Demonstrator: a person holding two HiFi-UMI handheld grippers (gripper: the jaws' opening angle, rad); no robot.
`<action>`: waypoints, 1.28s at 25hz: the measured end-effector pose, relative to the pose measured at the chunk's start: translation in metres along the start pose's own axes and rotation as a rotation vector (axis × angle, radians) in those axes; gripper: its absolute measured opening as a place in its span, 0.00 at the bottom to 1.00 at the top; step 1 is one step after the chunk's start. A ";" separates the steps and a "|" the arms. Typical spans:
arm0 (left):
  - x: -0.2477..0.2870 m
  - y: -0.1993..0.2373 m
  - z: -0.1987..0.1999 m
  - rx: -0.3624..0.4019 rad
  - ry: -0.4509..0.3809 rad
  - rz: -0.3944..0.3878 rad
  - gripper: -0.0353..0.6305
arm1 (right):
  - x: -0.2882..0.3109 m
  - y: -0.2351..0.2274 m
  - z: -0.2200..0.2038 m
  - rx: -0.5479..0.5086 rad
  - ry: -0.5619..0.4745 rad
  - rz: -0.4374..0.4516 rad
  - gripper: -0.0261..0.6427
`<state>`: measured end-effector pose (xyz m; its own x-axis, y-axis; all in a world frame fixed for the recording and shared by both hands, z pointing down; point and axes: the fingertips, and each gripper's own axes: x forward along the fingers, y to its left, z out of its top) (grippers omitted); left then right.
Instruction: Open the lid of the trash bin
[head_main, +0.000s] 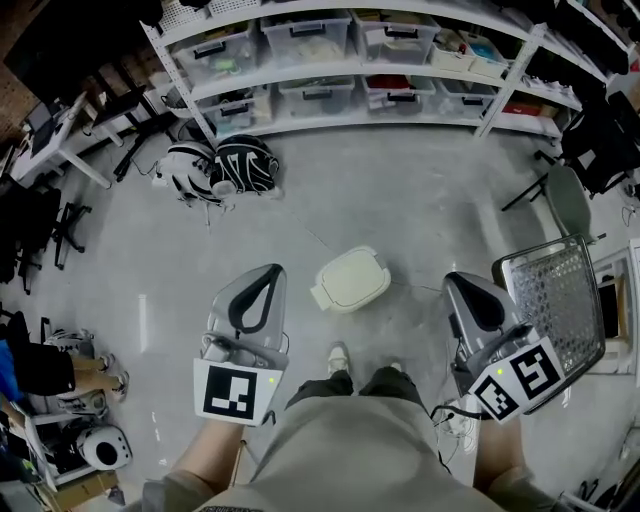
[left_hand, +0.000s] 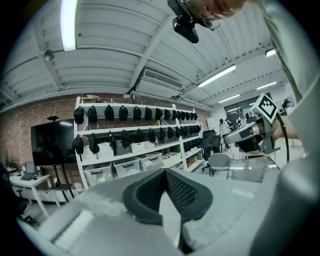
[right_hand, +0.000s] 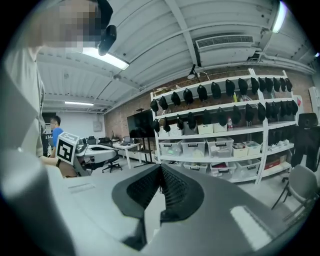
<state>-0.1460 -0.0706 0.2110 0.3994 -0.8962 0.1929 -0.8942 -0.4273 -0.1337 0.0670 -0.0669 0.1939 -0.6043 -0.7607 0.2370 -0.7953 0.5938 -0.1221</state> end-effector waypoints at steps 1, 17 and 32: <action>0.002 0.003 -0.001 -0.003 0.003 0.007 0.06 | 0.005 -0.002 -0.001 0.000 0.005 0.005 0.04; 0.058 0.009 -0.034 -0.039 0.187 0.199 0.06 | 0.087 -0.102 -0.036 0.059 0.134 0.177 0.04; 0.109 0.029 -0.155 -0.103 0.393 0.311 0.06 | 0.215 -0.172 -0.192 0.120 0.410 0.353 0.04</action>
<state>-0.1595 -0.1617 0.3783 0.0230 -0.8580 0.5132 -0.9818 -0.1163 -0.1504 0.0830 -0.2820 0.4504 -0.7865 -0.3421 0.5143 -0.5618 0.7421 -0.3656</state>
